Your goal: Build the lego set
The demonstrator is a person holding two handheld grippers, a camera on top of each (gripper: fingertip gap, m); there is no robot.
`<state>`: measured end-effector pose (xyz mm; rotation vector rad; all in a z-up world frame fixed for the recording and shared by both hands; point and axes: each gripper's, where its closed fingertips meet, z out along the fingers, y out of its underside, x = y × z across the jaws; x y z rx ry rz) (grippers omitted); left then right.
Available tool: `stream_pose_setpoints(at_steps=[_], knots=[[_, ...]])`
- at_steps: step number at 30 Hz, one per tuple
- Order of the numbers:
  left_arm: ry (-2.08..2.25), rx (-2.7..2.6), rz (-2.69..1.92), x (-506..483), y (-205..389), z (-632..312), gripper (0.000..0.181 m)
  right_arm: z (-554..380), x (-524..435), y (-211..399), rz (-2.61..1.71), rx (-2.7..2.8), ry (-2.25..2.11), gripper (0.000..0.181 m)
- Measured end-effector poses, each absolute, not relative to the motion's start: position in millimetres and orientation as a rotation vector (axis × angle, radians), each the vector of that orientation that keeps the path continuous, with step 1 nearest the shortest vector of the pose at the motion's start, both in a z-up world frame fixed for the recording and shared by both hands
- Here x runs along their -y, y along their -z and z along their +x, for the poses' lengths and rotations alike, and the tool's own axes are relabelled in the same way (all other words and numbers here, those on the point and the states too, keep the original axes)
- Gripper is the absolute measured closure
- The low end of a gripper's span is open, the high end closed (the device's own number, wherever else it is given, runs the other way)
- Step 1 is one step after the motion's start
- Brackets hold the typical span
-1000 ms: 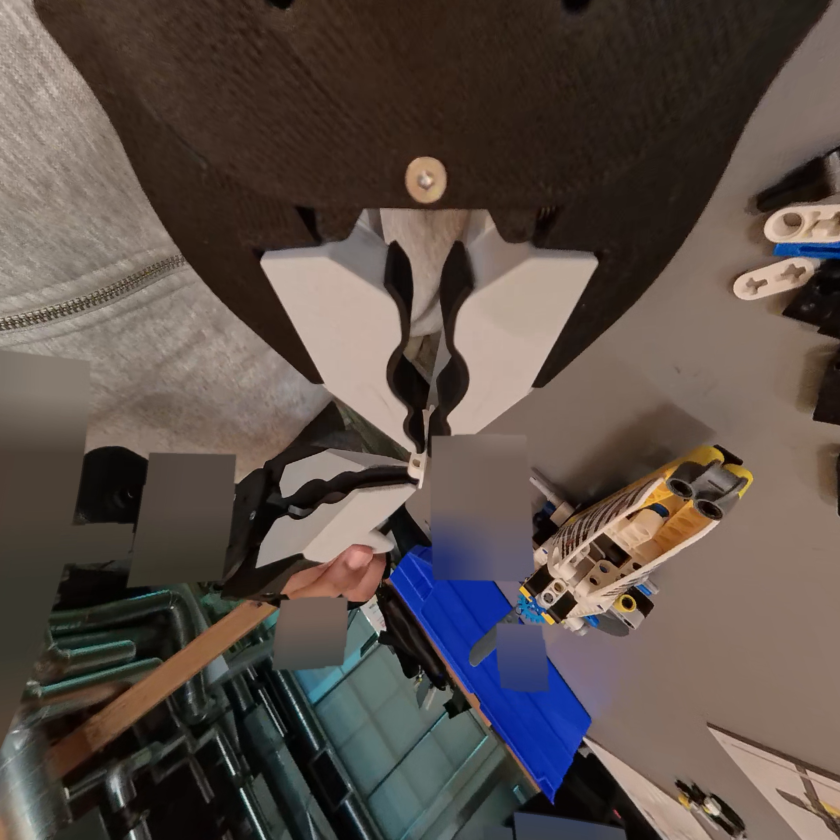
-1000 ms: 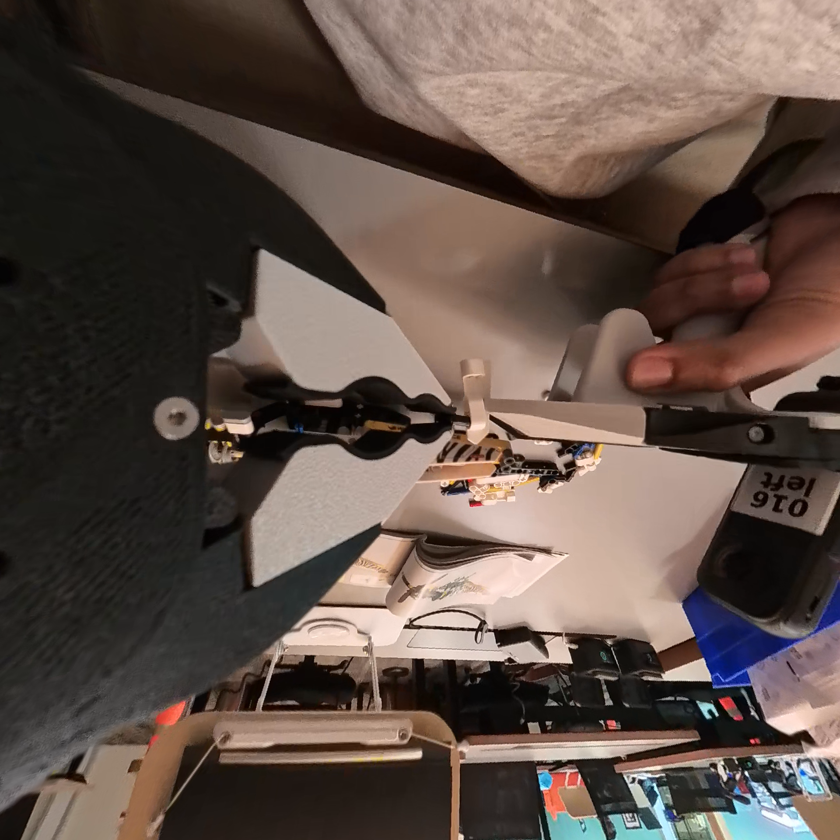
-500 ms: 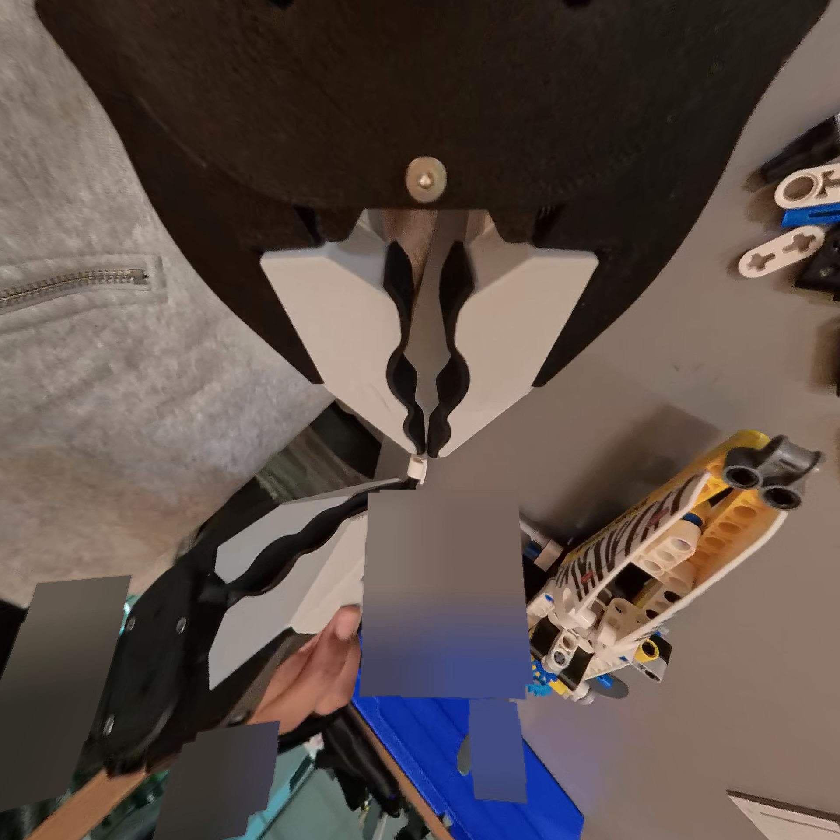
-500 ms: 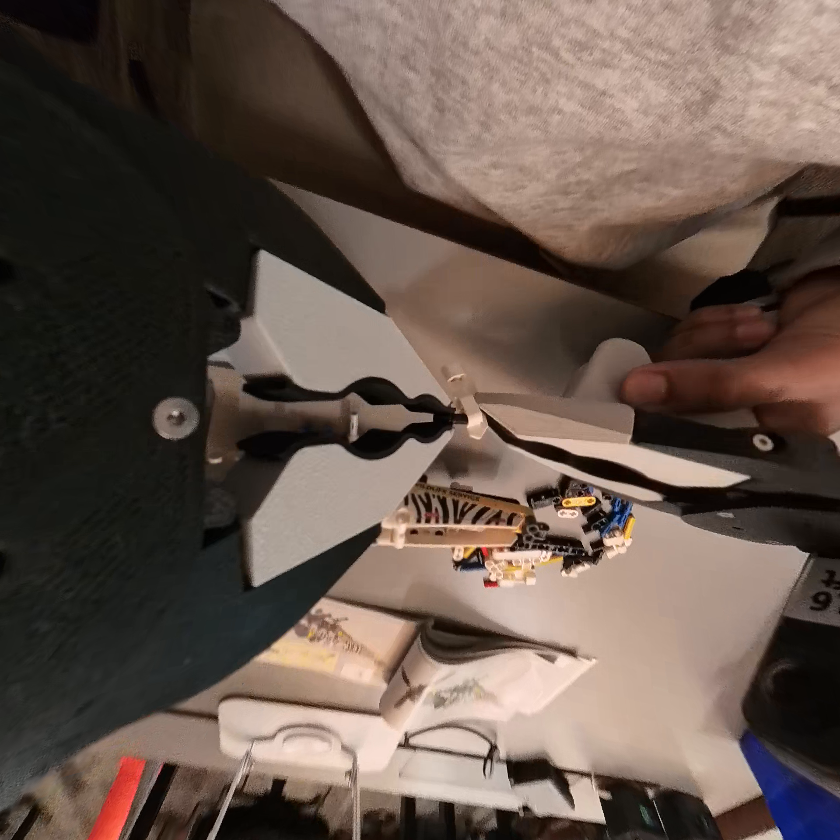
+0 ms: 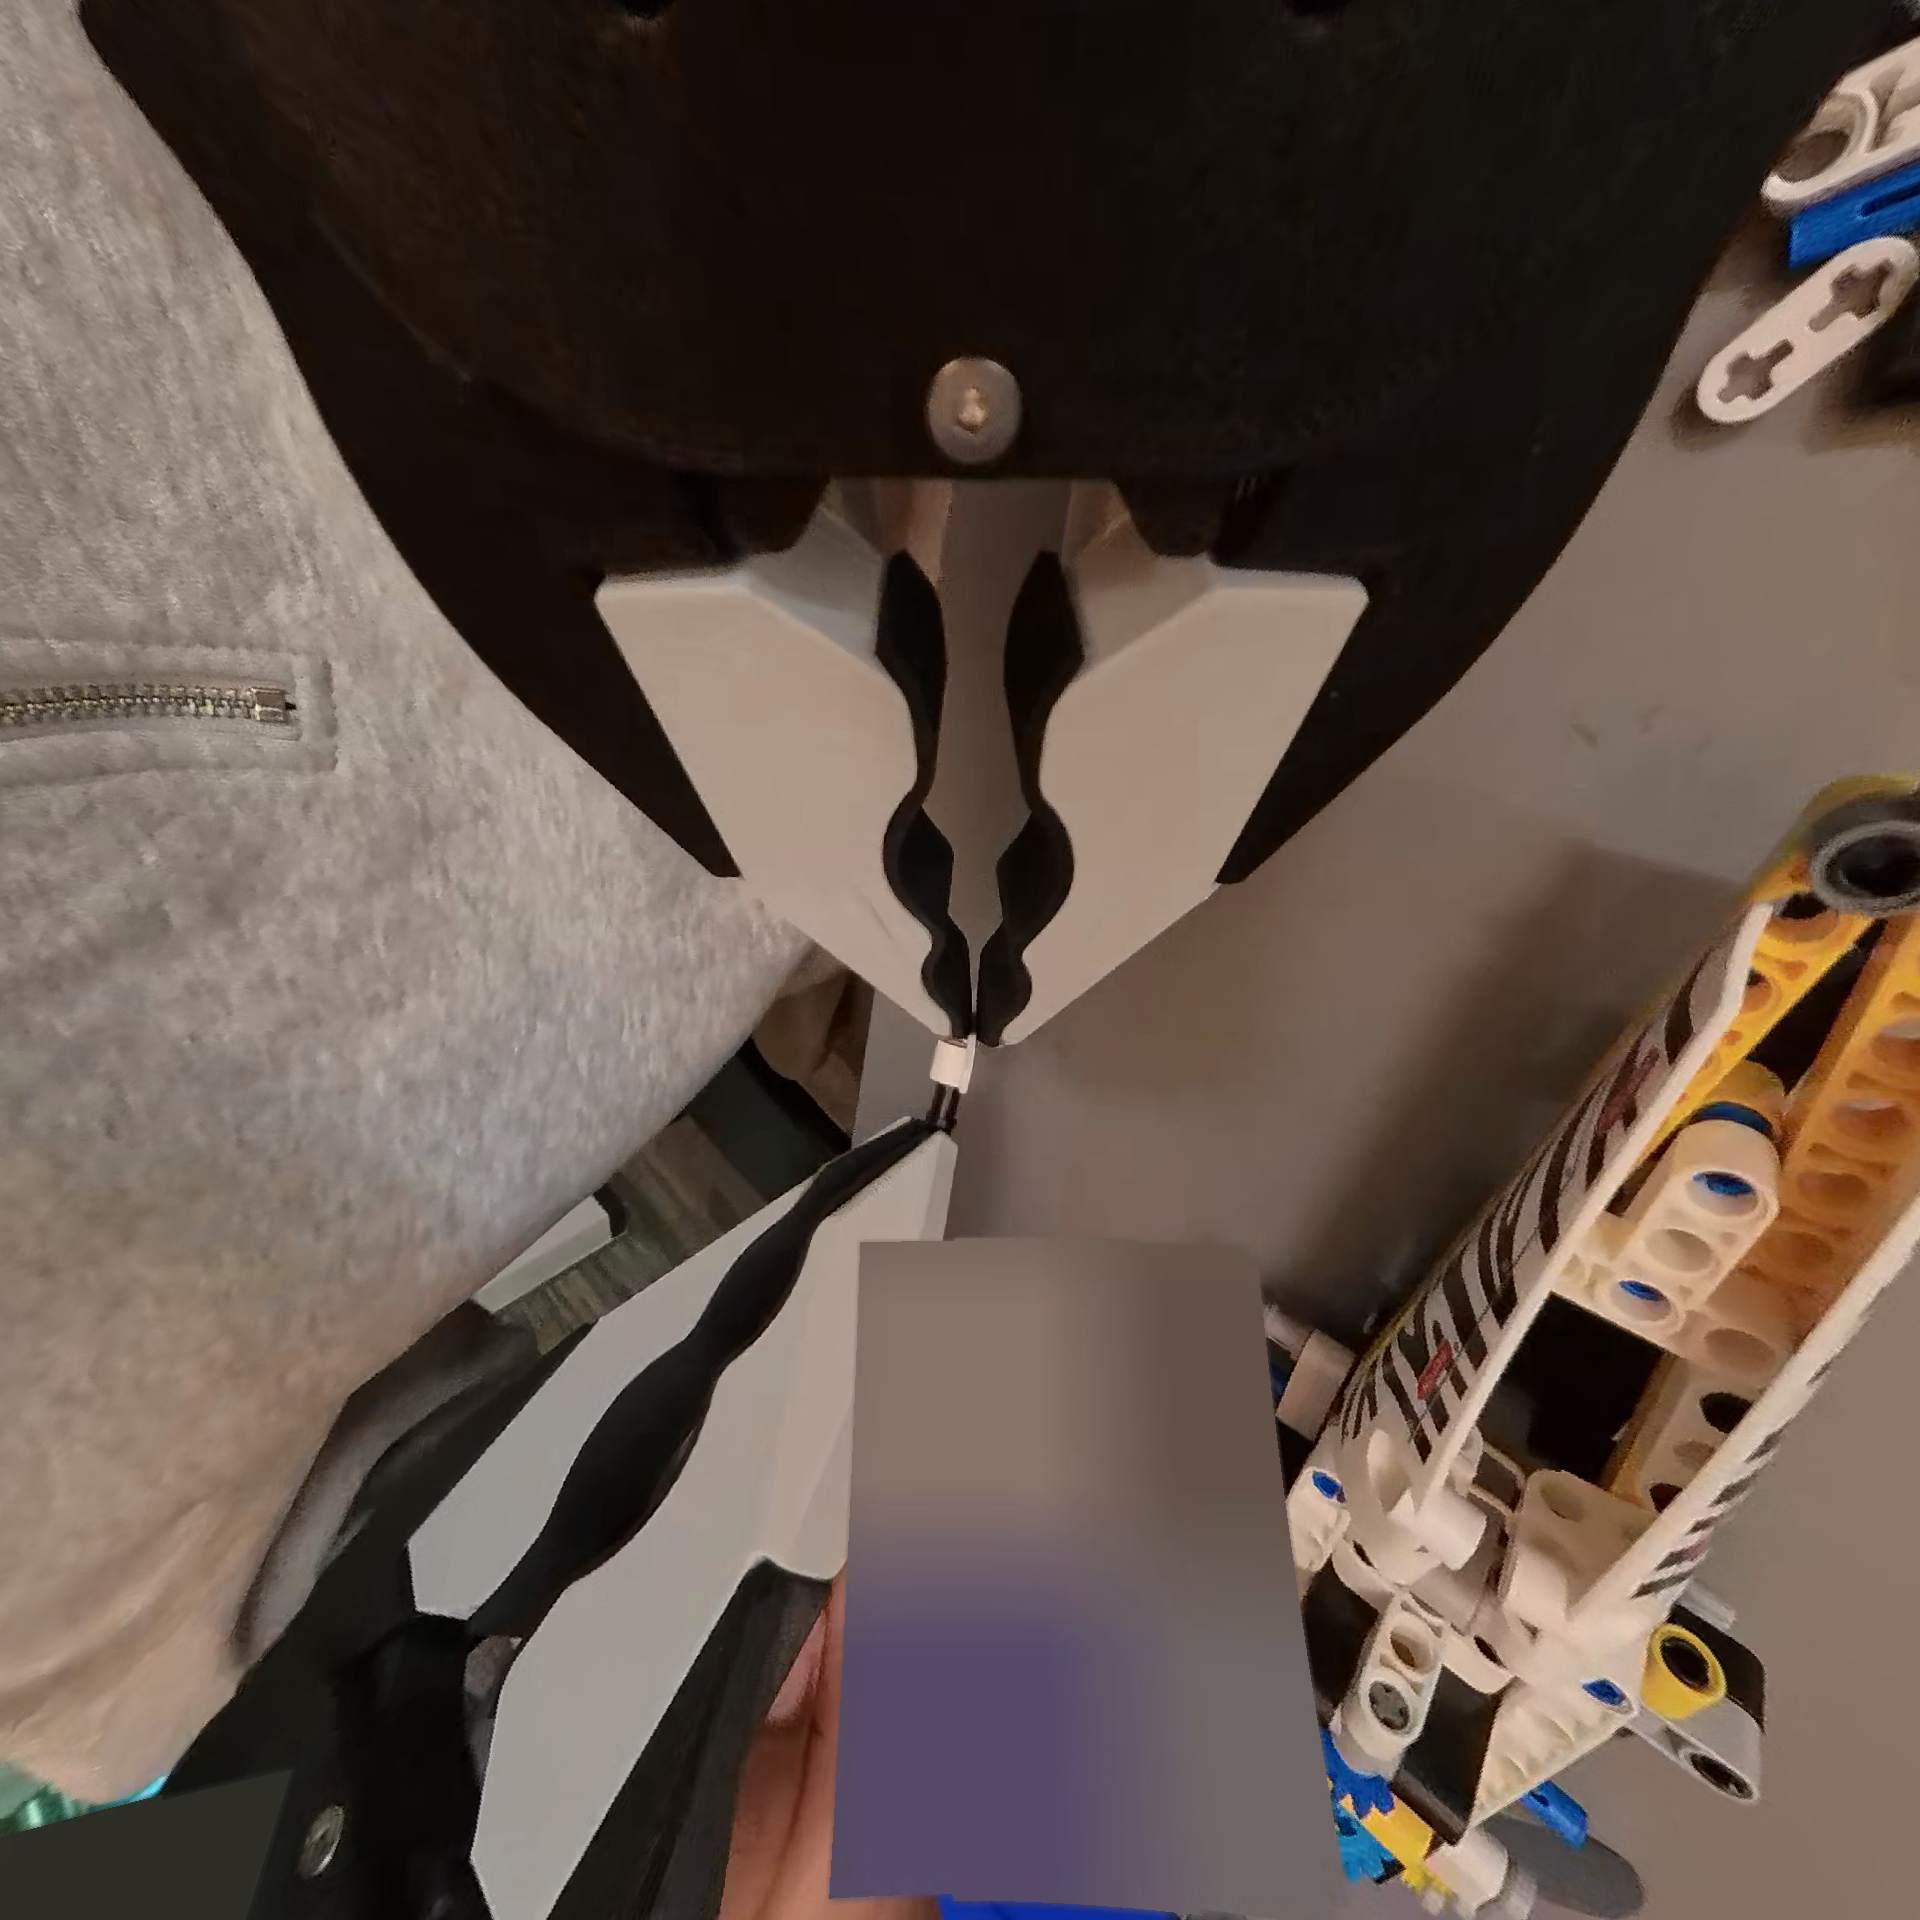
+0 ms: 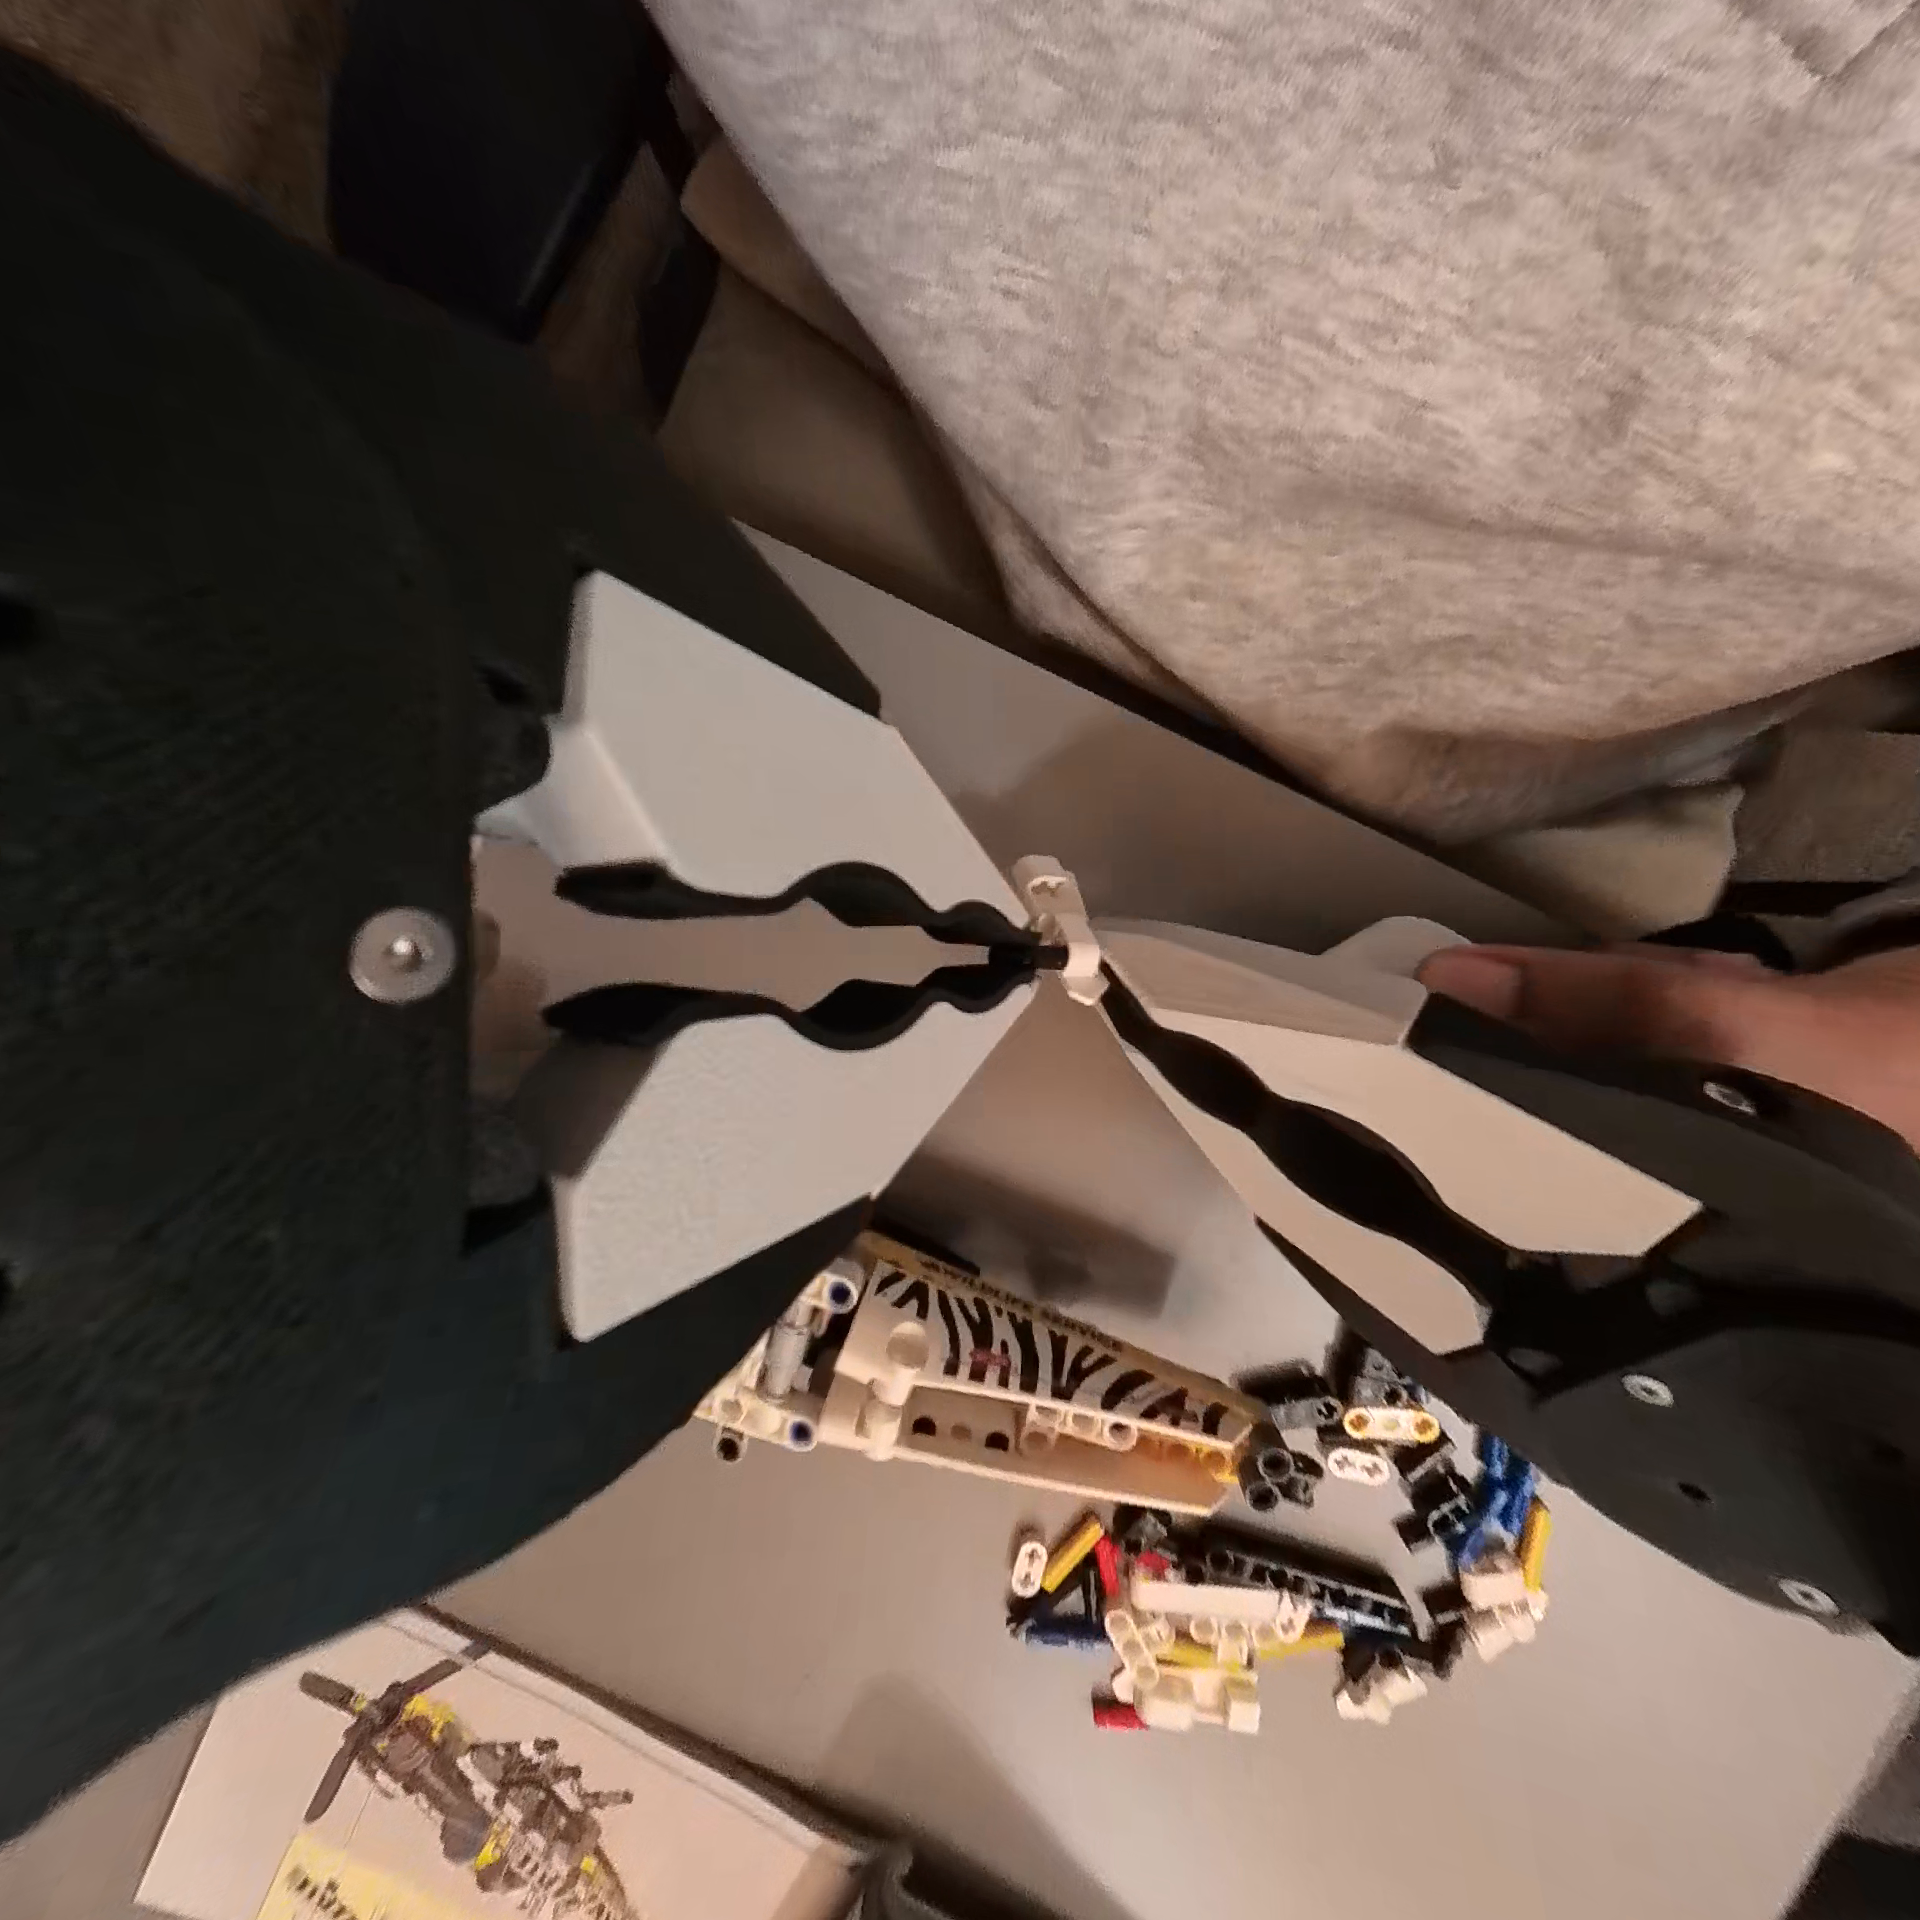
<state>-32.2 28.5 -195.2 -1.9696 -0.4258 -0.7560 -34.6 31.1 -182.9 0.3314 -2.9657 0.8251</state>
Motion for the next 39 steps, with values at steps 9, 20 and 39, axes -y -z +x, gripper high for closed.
stream_pose_setpoints(at_steps=[9,20,39], knots=[[0.721,0.459,-1.996,-31.0,200.5,-36.3,0.181,-38.6,-36.5,194.7,0.287,3.097,-0.698,0.180],[0.735,0.499,-1.924,-29.4,193.8,-44.1,0.181,-48.2,-34.6,195.4,0.000,3.008,-0.944,0.180],[0.828,0.482,-1.670,-24.9,161.1,-54.0,0.181,-54.1,-26.7,156.1,-0.460,2.614,-1.531,0.180]])
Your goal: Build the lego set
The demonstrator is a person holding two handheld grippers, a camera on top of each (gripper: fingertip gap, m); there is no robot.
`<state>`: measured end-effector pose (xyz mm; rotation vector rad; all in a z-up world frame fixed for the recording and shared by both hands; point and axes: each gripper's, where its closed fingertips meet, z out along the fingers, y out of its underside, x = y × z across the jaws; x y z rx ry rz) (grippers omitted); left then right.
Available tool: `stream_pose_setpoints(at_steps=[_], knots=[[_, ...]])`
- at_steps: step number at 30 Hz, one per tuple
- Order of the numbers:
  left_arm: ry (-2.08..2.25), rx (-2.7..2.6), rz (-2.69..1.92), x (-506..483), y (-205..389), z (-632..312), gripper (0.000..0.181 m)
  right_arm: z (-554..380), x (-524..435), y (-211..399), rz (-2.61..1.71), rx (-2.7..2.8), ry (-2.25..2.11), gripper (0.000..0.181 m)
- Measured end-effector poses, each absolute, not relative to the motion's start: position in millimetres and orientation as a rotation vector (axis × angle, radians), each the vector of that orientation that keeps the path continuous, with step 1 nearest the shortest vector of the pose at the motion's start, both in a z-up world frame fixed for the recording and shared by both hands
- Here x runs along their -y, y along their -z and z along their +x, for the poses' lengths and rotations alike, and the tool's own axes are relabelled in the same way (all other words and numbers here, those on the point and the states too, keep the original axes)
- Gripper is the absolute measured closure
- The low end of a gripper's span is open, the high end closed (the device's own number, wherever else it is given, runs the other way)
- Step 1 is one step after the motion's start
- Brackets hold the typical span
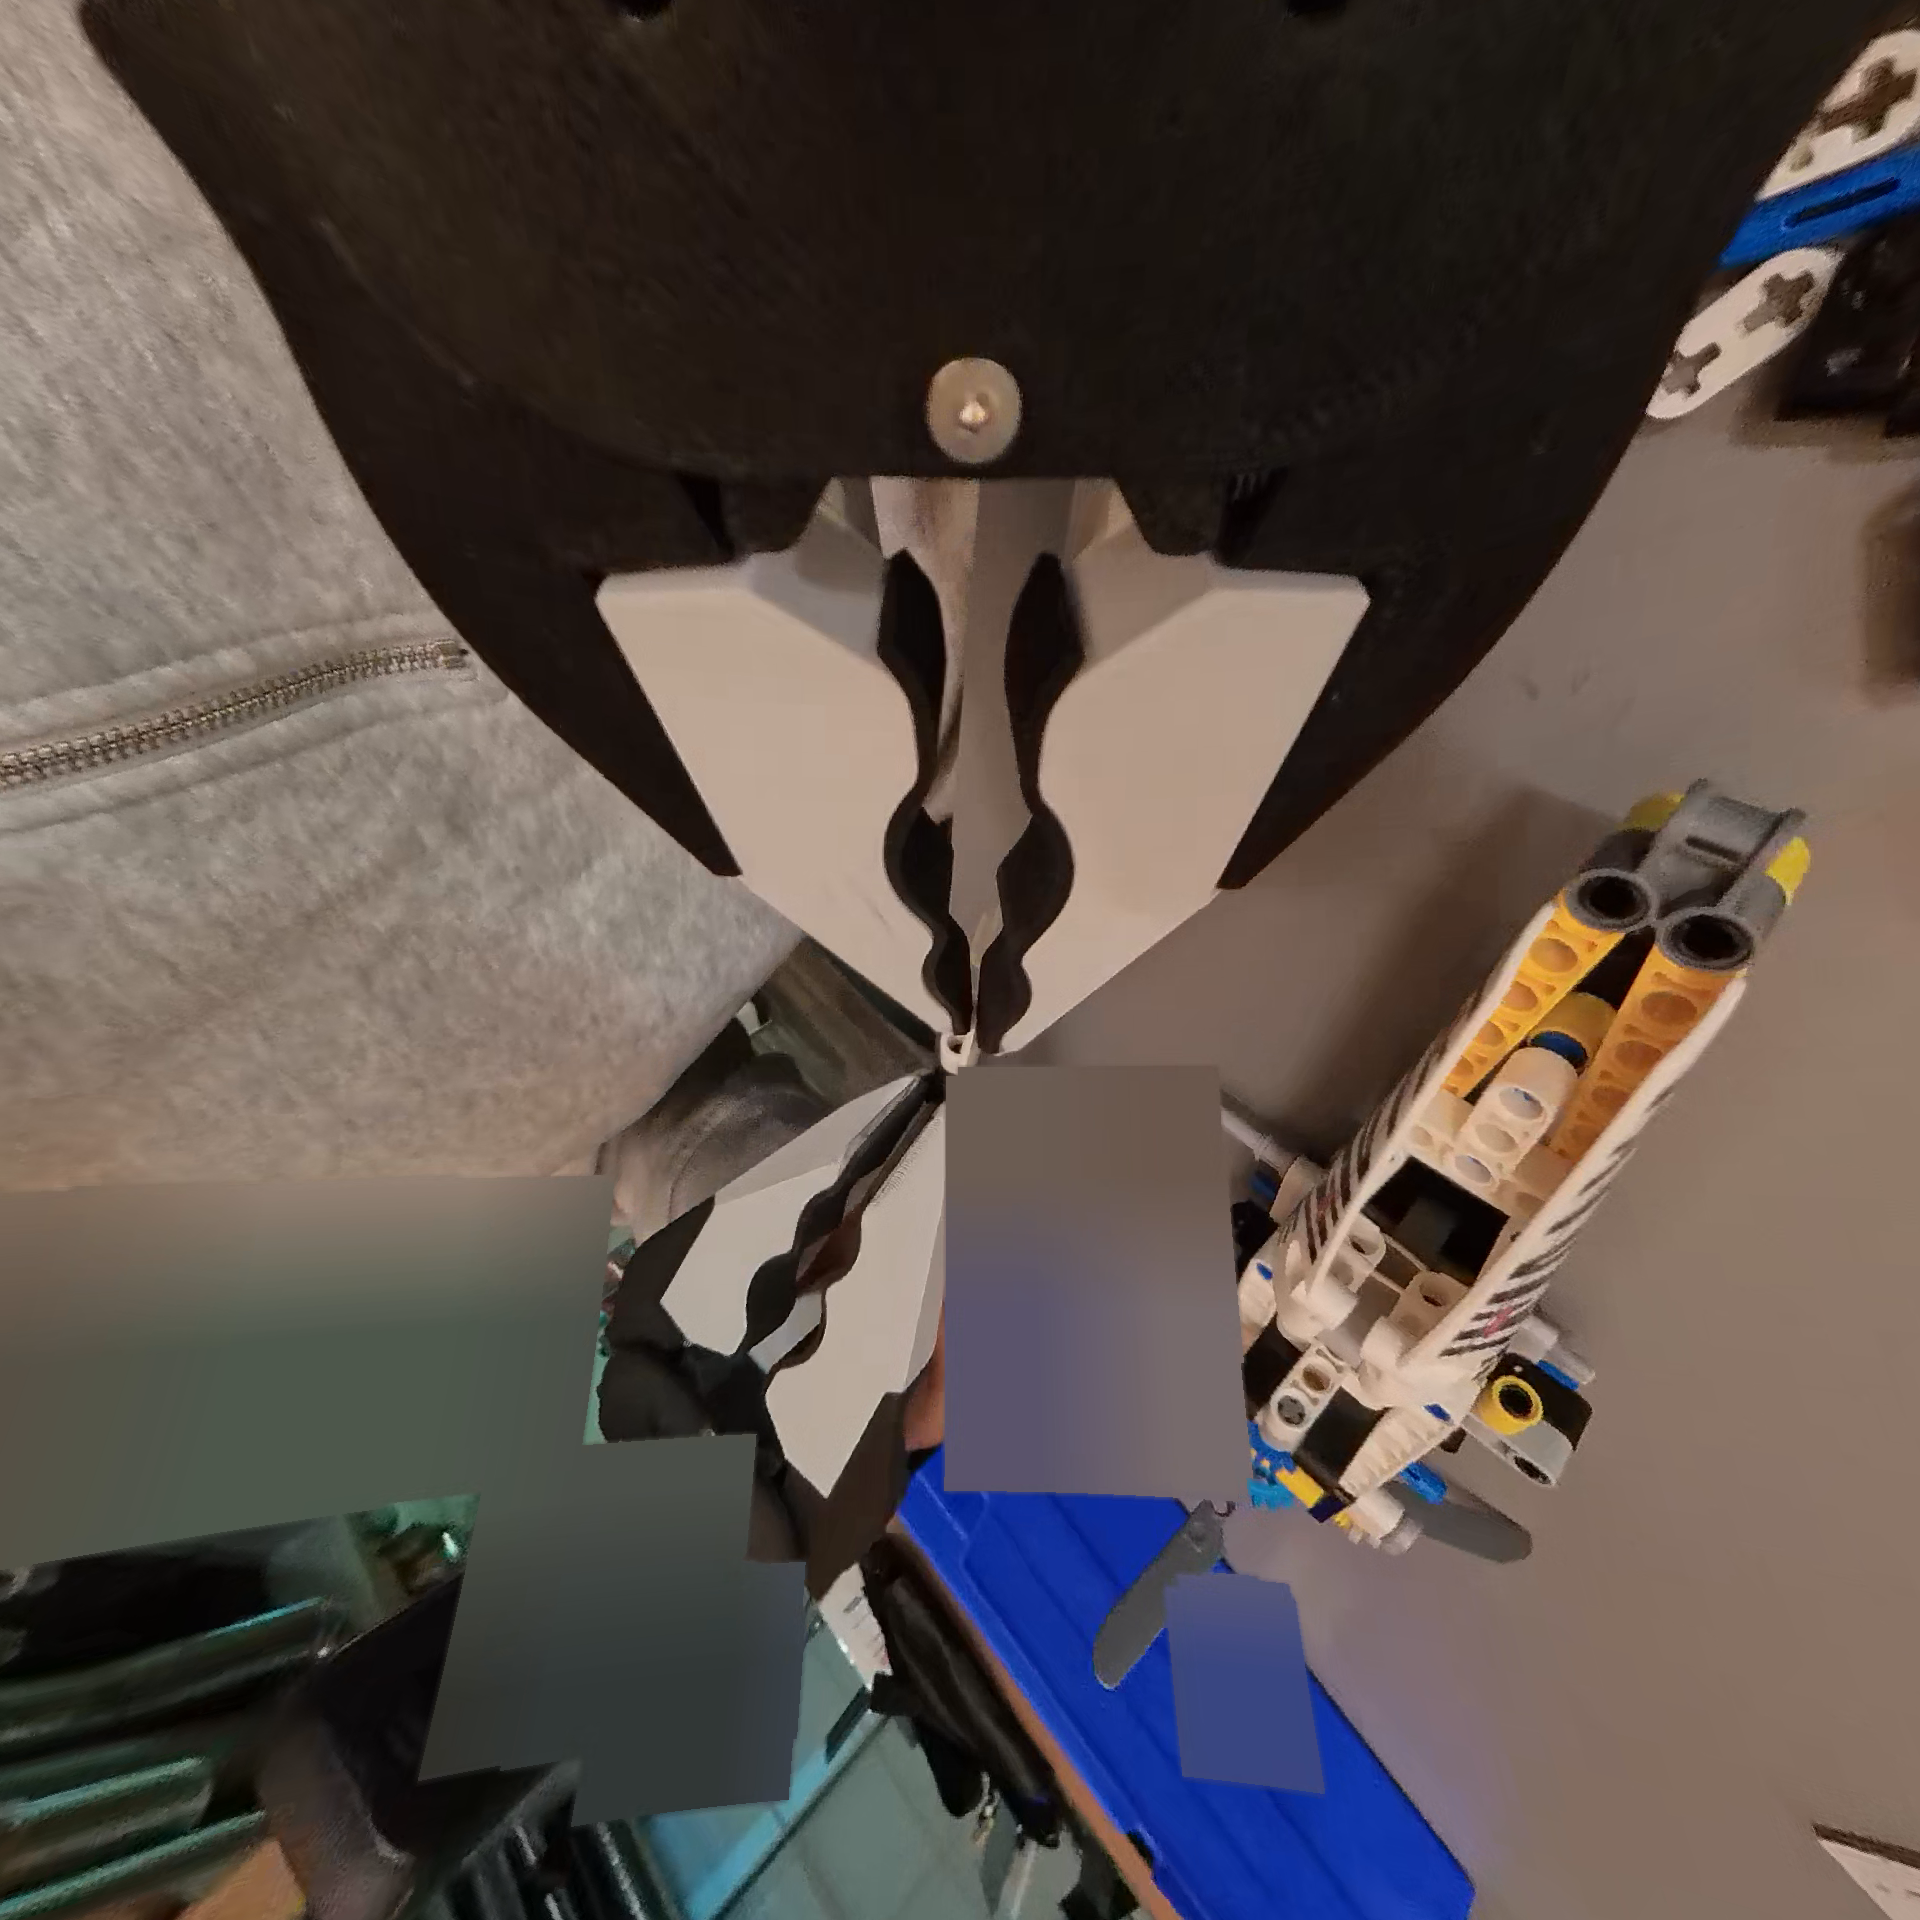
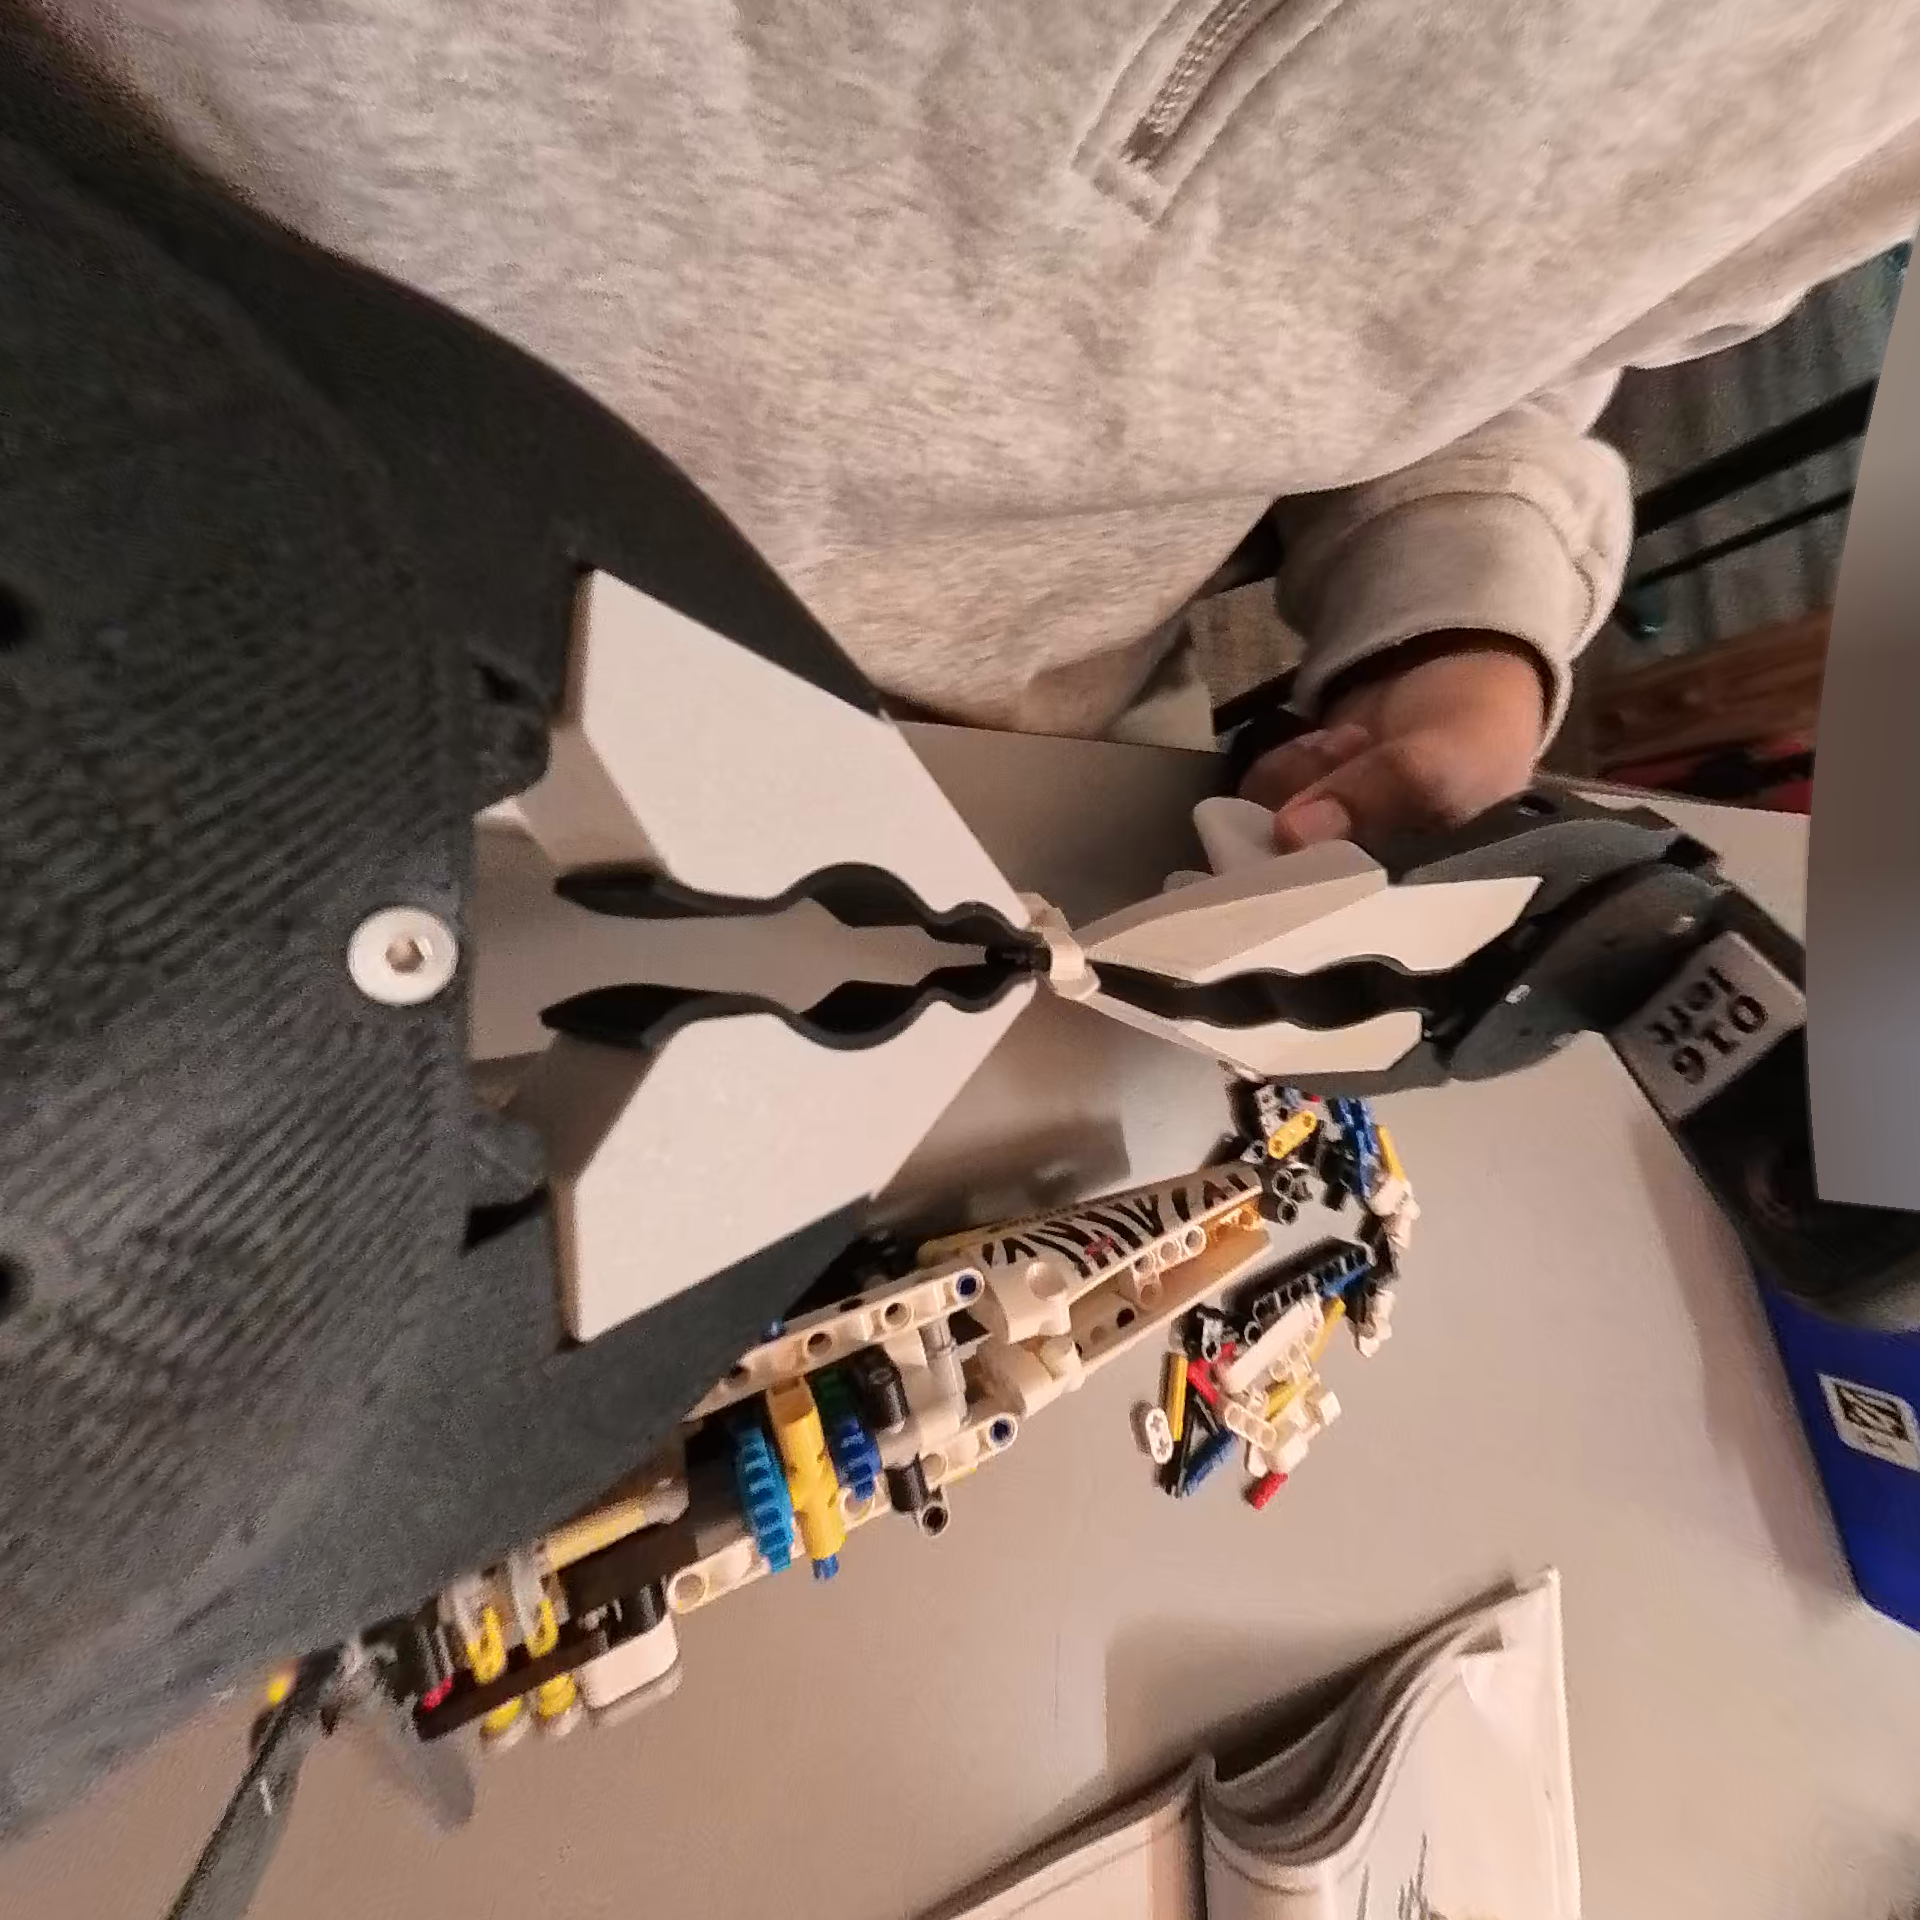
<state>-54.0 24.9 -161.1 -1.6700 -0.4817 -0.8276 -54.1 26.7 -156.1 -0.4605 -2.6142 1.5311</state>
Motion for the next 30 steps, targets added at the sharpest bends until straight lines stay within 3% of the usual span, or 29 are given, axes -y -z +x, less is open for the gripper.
stream_pose_setpoints(at_steps=[7,14,21,24,30], knots=[[0.914,0.431,-1.600,-25.2,149.7,-46.6,0.181,-51.3,-15.4,137.4,-0.546,2.525,-1.760,0.181],[0.881,0.489,-1.570,-23.9,149.4,-56.0,0.181,-60.7,-32.9,139.1,-0.648,2.428,-1.627,0.181],[0.833,0.508,-1.584,-24.3,152.4,-60.7,0.181,-59.8,-119.3,134.4,-1.011,2.204,-1.367,0.181],[0.841,0.520,-1.552,-22.7,149.2,-64.1,0.181,-47.5,-165.2,149.4,-1.245,2.126,-1.252,0.180],[0.837,0.517,-1.550,-23.3,148.9,-64.6,0.181,-9.1,-170.4,209.7,-1.423,2.267,-1.068,0.164]])
